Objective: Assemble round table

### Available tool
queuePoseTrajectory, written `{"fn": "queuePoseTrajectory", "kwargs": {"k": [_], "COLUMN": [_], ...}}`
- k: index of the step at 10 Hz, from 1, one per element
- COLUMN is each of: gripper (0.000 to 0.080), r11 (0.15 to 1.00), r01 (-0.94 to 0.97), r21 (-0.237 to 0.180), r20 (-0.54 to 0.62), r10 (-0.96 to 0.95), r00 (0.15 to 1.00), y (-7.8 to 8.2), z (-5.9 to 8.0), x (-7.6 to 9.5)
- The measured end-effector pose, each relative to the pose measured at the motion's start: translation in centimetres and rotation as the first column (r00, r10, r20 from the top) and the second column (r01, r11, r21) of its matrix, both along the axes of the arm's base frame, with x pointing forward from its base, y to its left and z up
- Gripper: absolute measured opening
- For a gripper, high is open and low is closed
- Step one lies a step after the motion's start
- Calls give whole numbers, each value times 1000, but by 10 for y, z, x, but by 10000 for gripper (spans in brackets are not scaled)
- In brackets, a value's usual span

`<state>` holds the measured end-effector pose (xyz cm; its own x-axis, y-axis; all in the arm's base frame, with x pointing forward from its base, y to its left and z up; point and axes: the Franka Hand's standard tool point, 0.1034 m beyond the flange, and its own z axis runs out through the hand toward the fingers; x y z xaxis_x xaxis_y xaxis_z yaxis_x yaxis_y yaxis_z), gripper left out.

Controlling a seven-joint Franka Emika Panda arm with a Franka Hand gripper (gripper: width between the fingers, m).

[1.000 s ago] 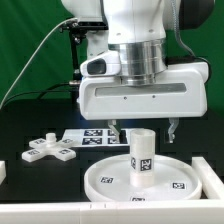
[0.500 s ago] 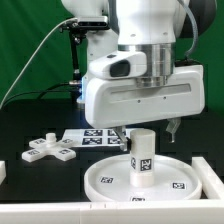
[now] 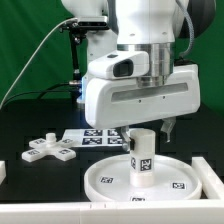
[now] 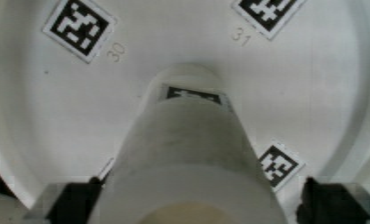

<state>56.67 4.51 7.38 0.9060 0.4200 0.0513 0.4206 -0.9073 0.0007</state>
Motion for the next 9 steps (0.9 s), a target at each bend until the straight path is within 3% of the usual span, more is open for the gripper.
{"fn": "queuePoseTrajectory", "kwargs": {"k": [1, 5, 7, 9], "gripper": [400, 404, 404, 404], "r11": [1000, 937, 843, 650], "r01": [5, 349, 535, 752], "r21": [0, 33, 61, 104], "r20": [0, 59, 58, 10], "r10": [-5, -350, -538, -757], "r00": [1000, 935, 841, 653], "y": [0, -2, -5, -10], "z": [0, 0, 0, 0], "x": [0, 4, 4, 4]}}
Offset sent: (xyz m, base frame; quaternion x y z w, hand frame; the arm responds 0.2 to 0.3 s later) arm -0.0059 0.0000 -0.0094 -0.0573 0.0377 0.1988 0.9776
